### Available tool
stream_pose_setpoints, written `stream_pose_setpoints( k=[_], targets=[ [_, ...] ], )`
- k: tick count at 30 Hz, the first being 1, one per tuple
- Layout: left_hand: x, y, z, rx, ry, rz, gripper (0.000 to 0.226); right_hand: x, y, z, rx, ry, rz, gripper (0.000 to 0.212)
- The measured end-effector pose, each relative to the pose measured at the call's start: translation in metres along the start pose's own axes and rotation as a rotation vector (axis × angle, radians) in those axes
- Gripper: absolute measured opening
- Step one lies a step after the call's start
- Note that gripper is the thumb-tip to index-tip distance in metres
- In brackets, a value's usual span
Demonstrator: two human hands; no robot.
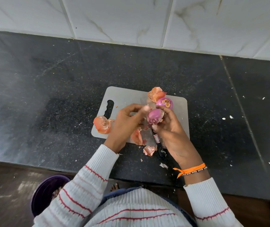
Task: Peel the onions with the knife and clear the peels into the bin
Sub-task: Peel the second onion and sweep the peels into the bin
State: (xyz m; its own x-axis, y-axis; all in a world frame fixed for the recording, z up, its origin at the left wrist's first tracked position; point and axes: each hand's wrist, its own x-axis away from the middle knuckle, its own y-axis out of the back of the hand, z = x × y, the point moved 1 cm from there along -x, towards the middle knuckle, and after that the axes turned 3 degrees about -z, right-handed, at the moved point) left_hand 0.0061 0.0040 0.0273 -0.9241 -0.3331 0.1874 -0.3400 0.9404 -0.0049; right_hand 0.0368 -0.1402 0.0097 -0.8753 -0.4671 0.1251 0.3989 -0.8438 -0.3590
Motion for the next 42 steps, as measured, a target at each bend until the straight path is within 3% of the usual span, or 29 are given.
stream_pose_setpoints(
  k=[3, 8, 12, 18, 25, 30, 33, 38, 42],
  targets=[
    [0.002, -0.007, 0.005, -0.067, -0.025, 0.075, 0.043, 0.001, -0.002, 0.000, 0.118, 0.039, -0.014, 0.055],
    [0.002, -0.010, 0.008, 0.083, -0.126, -0.009, 0.028, -0.001, -0.003, -0.002, 0.054, 0.007, -0.088, 0.043],
    [-0.002, -0.009, 0.014, 0.012, -0.193, -0.109, 0.023, 0.002, -0.004, -0.002, -0.016, -0.061, -0.119, 0.039],
    [-0.020, 0.003, 0.026, -0.164, -0.233, -0.273, 0.025, 0.005, -0.003, 0.002, -0.210, -0.149, -0.027, 0.049],
    [-0.029, 0.007, 0.022, -0.368, -0.279, -0.306, 0.017, 0.007, -0.001, 0.004, -0.122, -0.165, -0.031, 0.044],
    [-0.028, 0.004, 0.019, -0.363, -0.275, -0.311, 0.017, 0.007, -0.003, 0.006, -0.030, -0.142, -0.105, 0.031],
    [-0.025, 0.005, 0.010, -0.234, -0.219, -0.225, 0.014, 0.005, -0.001, 0.006, -0.087, -0.152, -0.206, 0.019],
    [-0.012, -0.006, 0.000, -0.123, 0.024, 0.167, 0.030, 0.003, 0.003, 0.006, 0.007, -0.123, -0.200, 0.029],
    [-0.007, -0.012, 0.004, 0.061, 0.124, 0.198, 0.013, 0.004, 0.002, 0.006, 0.151, -0.044, -0.133, 0.044]
  ],
)
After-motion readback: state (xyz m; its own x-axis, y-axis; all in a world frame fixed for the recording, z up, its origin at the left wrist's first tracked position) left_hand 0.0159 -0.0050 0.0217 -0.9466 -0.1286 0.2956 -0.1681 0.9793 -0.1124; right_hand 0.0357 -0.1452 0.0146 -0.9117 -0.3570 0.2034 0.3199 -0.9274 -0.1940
